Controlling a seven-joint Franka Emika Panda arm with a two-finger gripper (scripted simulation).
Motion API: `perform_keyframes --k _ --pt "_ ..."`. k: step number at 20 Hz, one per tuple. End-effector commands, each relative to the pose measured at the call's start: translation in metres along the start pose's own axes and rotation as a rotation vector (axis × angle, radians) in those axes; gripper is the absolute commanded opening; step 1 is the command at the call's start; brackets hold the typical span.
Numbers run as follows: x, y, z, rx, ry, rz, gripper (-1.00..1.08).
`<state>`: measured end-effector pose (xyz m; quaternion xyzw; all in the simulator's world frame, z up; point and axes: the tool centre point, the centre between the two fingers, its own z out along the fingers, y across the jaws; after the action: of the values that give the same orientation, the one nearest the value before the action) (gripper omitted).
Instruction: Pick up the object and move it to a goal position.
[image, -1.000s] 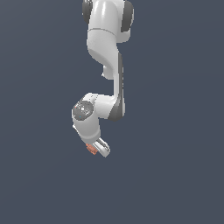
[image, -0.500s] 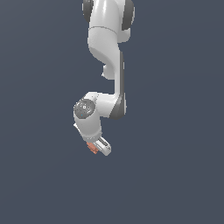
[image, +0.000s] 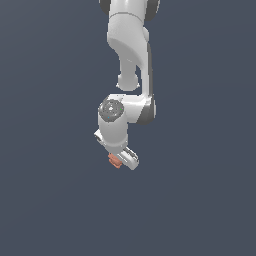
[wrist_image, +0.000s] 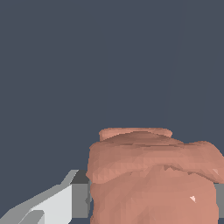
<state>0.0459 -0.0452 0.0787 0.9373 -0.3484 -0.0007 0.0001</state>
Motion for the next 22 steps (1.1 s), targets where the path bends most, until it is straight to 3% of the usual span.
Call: perform_keyframes --k 1,22 --pt "-0.019 -0.009 -0.015 0.001 0.001 -0.001 -1.00" --pt "-0.208 -0.097 -0.168 0.000 0.003 -0.001 -1.00"
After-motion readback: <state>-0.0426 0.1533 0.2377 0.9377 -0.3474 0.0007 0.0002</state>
